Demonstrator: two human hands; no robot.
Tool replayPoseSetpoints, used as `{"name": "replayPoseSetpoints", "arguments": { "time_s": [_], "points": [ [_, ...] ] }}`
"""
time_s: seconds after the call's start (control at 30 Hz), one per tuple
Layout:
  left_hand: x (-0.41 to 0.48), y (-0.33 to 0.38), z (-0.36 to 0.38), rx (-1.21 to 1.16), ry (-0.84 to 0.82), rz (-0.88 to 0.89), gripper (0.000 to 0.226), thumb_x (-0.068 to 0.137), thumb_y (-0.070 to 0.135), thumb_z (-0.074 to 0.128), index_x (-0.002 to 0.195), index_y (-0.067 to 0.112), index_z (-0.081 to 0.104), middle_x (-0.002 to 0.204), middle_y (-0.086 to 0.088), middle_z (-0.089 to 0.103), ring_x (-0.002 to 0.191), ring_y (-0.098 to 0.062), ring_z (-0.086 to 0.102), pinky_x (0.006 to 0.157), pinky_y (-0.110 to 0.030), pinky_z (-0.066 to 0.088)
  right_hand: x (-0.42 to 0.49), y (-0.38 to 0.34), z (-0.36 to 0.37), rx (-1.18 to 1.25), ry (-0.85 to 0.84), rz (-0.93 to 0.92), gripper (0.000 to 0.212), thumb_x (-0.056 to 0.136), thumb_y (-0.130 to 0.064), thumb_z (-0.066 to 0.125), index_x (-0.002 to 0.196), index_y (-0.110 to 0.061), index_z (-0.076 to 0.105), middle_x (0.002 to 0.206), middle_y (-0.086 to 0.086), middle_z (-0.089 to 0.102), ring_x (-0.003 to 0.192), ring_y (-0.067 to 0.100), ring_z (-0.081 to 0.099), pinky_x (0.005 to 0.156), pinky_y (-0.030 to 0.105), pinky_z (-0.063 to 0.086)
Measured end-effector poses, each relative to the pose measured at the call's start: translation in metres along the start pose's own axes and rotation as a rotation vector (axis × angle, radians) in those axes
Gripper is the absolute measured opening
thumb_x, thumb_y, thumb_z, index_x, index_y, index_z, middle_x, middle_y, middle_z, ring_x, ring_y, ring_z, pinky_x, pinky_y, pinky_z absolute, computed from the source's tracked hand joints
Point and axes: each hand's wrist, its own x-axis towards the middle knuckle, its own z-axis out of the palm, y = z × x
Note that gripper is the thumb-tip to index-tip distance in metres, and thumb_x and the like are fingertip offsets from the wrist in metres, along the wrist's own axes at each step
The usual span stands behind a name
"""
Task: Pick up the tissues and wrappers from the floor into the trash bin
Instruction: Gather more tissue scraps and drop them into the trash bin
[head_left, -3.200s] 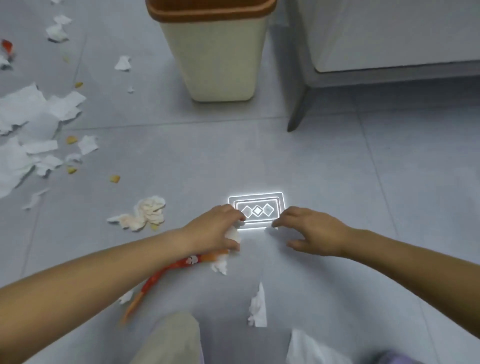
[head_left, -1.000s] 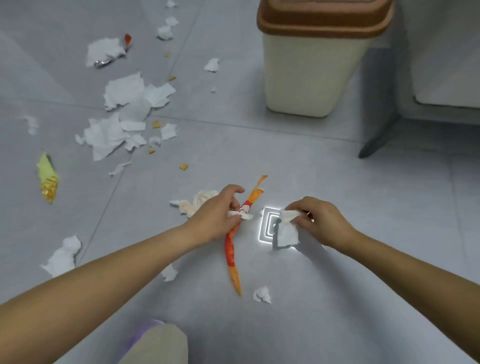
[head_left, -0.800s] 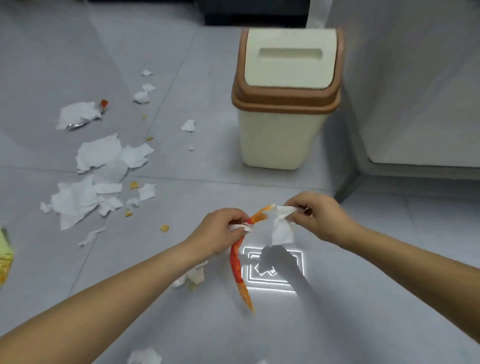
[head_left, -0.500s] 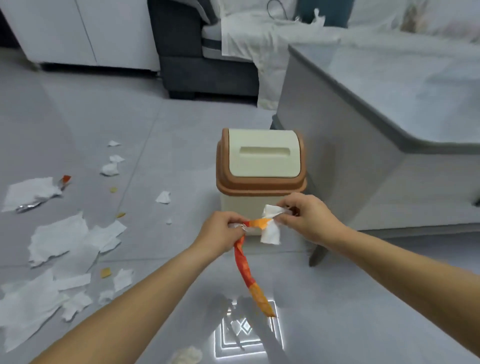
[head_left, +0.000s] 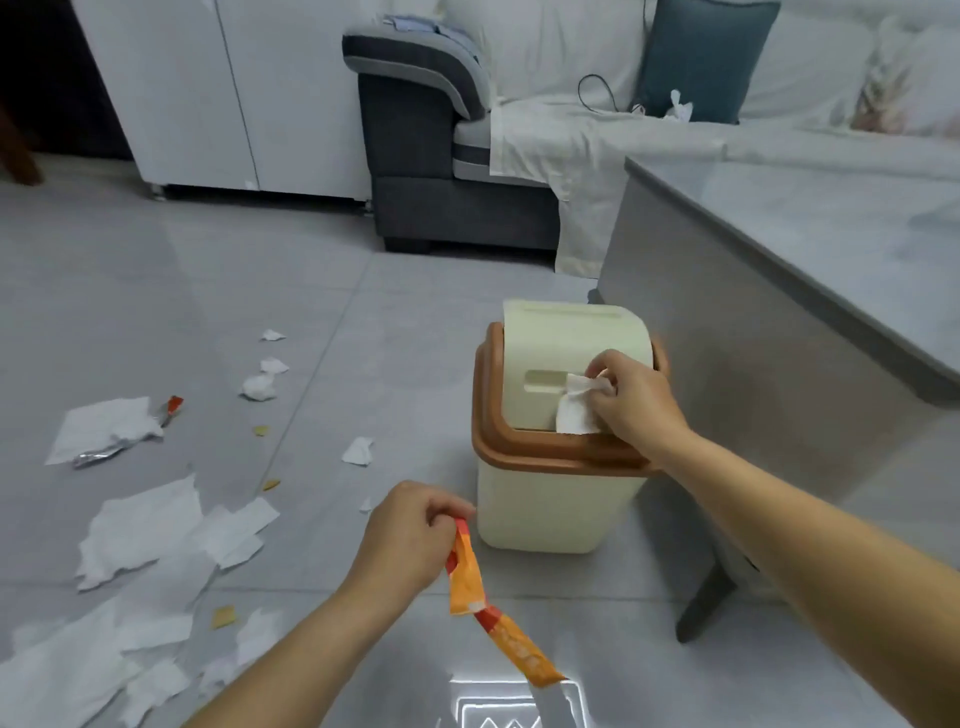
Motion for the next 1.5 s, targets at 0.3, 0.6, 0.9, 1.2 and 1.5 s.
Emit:
{"name": "replayPoseSetpoints", "arguments": {
  "time_s": [0.3,0.6,0.9,1.2,1.5],
  "points": [
    [0.030,0.060,0.005,0.054,0.234,0.099,0.018,0.078,0.012,0.057,0.080,0.023,0.072,0.089,0.009,0.052,0.080,0.010,0.051,0.073,-0.004,0.042,0.023,0.019,0.019,-0.090,-0.266,-0.112,0.053,0.073,-0.027,0.072,0.122,-0.024,0.052,0.116,0.003,0.064,0.101,0.024,0.060,0.080,0.032,0.048],
    [0.114,0.148,0.048,-0.125,0.492,0.349,0.028,0.084,0.006,0.055,0.090,0.030,0.068,0.093,0.018,0.049,0.092,-0.001,0.057,0.080,-0.011,0.048,0.024,0.032,0.020,-0.018,-0.330,-0.120,0.054,0.076,-0.029,0.067,0.125,-0.036,0.046,0.126,-0.002,0.057,0.116,0.021,0.054,0.089,0.042,0.051],
    [0.119,0.089,0.106,0.274,0.252,0.243,0.020,0.083,0.008,0.059,0.097,0.022,0.065,0.096,0.008,0.050,0.081,0.002,0.045,0.074,-0.010,0.037,0.025,0.040,0.014,0.005,-0.339,-0.126,0.039,0.082,-0.018,0.060,0.118,-0.029,0.050,0.115,0.002,0.061,0.106,0.026,0.057,0.079,0.039,0.052],
    [0.119,0.099,0.085,0.244,0.207,0.114,0.035,0.081,0.017,0.065,0.115,0.022,0.059,0.097,0.011,0.059,0.097,-0.009,0.054,0.079,-0.014,0.038,0.028,0.036,0.004,0.114,-0.209,-0.152,0.037,0.082,0.003,0.045,0.105,-0.018,0.064,0.100,0.007,0.067,0.098,0.026,0.060,0.076,0.032,0.048],
    [0.129,0.093,0.069,0.272,0.180,0.150,0.040,0.084,0.015,0.061,0.122,0.021,0.055,0.124,0.003,0.058,0.115,-0.012,0.054,0.094,-0.023,0.043,0.012,0.022,-0.027,0.035,-0.471,-0.365,0.036,0.074,-0.059,0.056,0.098,-0.034,0.065,0.097,-0.013,0.067,0.091,0.009,0.060,0.078,0.031,0.050]
  ]
}}
